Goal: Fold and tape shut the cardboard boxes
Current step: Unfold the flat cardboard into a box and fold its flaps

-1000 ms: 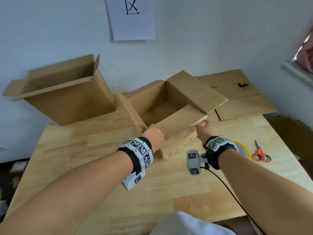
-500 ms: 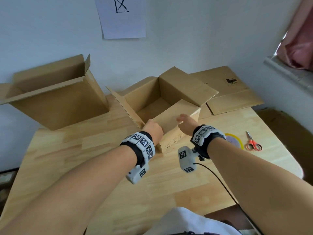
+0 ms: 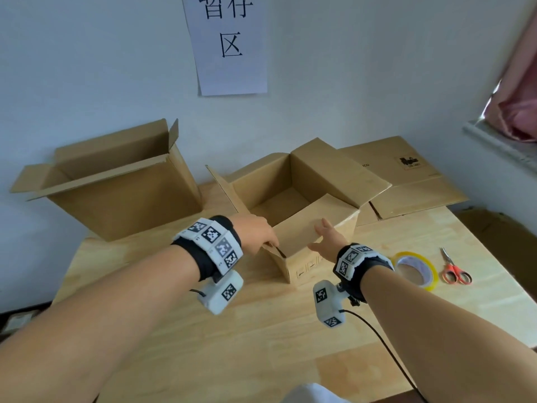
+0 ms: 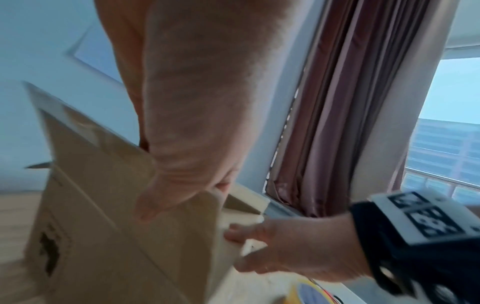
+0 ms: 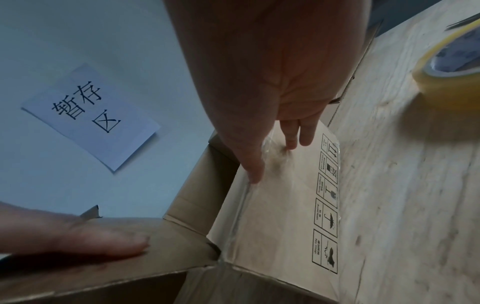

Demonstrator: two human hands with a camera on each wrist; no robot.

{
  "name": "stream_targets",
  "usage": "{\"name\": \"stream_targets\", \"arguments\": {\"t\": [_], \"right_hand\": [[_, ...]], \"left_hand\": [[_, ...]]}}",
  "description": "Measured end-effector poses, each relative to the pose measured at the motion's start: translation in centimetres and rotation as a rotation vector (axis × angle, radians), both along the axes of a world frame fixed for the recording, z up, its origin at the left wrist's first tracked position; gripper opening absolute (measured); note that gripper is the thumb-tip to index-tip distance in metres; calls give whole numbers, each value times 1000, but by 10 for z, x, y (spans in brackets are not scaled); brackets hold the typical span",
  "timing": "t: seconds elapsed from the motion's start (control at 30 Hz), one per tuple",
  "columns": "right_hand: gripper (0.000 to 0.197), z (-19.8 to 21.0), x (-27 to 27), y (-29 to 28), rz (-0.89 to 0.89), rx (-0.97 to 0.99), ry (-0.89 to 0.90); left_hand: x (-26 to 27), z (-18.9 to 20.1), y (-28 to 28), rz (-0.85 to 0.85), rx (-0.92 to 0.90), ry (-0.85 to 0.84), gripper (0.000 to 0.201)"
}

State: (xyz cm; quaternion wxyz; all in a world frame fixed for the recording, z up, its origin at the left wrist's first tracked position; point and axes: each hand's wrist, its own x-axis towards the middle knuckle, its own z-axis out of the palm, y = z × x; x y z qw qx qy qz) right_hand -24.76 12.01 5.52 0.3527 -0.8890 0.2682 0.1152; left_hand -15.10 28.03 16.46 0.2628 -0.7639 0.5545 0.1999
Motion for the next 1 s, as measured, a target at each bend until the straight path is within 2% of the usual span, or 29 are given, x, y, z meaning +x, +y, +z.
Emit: {"name": "stream_targets", "arguments": {"t": [0.07, 0.17, 0.33, 0.43, 0.6, 0.77, 1.0], "right_hand": [[64, 1, -2, 0, -8, 8, 6], [64, -2, -3, -1, -26, 28, -1], [65, -4, -2, -2, -16, 15, -42], [64, -5, -5, -13, -23, -10, -94], [55, 9, -1, -28, -25, -22, -154], [41, 13, -7, -22, 94, 8, -155], [62, 24, -10, -27, 82, 140, -90]], "left_hand": [[20, 9, 8, 16, -56, 38, 61], [56, 15, 17, 137, -148, 24, 51], [84, -4, 31, 244, -236, -3, 40], [74, -2, 32, 223, -263, 33, 41], [44, -5, 21, 205, -331, 100, 23], [29, -22, 11, 297, -438, 91, 36], [17, -18, -3, 385, -458, 117, 39]]}}
